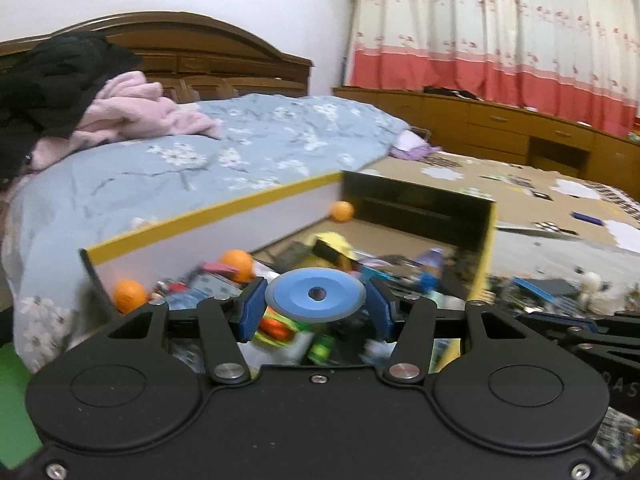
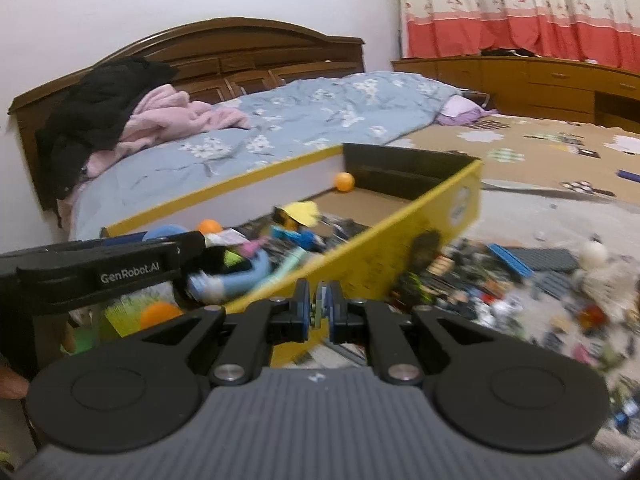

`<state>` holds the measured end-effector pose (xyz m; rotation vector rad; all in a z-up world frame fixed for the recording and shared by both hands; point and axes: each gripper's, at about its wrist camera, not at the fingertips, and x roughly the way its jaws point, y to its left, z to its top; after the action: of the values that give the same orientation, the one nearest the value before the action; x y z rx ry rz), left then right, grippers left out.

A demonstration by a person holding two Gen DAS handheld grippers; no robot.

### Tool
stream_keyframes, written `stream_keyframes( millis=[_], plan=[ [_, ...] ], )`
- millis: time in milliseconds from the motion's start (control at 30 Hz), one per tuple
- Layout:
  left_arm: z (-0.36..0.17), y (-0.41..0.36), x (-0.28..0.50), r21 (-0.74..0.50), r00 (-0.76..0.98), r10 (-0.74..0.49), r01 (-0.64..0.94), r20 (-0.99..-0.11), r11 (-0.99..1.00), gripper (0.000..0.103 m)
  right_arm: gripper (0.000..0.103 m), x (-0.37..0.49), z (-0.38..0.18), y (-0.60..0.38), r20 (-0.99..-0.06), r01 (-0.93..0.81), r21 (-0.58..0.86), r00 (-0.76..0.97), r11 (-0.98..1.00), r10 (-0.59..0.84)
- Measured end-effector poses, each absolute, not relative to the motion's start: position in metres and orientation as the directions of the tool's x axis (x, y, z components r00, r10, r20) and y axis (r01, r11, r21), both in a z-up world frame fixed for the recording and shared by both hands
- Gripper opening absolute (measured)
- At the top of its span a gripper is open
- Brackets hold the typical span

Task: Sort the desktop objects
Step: 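Carry the blue disc and grey brick into the yellow box, opening both grippers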

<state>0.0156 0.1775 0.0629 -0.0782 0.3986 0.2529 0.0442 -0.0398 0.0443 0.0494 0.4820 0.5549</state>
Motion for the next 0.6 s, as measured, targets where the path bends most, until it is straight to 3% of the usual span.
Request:
stream_keyframes(
  millis=[367,433,467,500,567,600],
  plan=[
    [0.057,0.224,0.044,-0.005,0.859,0.303,-0.335,-0.413,0.942,0.052,0.012,0.085,0.047,0.026,-0.451,-0.545,0.144,0.707,0.826,0.545],
    [0.056,0.228,0.045,-0.006,0.857,0.305,-0.338,-0.416,0.941,0.054,0.021,0.089,0.046,0.032,-0.448,-0.538,0.144,0.713,0.831,0.539],
    [0.055,0.228,0.044,-0.003,0.857,0.304,-0.336,-0.416,0.942,0.059,0.037,0.09,0.046,0.034,-0.445,-0.534,0.14,0.718,0.834,0.535],
    [0.055,0.229,0.043,0.0,0.859,0.301,-0.331,-0.413,0.944,0.061,0.046,0.09,0.045,0.035,-0.44,-0.536,0.141,0.719,0.832,0.538],
    [0.055,0.227,0.04,0.009,0.863,0.303,-0.328,-0.404,0.945,0.073,0.059,0.089,0.045,0.036,-0.427,-0.537,0.15,0.722,0.83,0.545],
    [0.055,0.226,0.038,0.013,0.864,0.307,-0.329,-0.398,0.944,0.074,0.063,0.088,0.045,0.036,-0.423,-0.538,0.151,0.723,0.829,0.546]
  ],
)
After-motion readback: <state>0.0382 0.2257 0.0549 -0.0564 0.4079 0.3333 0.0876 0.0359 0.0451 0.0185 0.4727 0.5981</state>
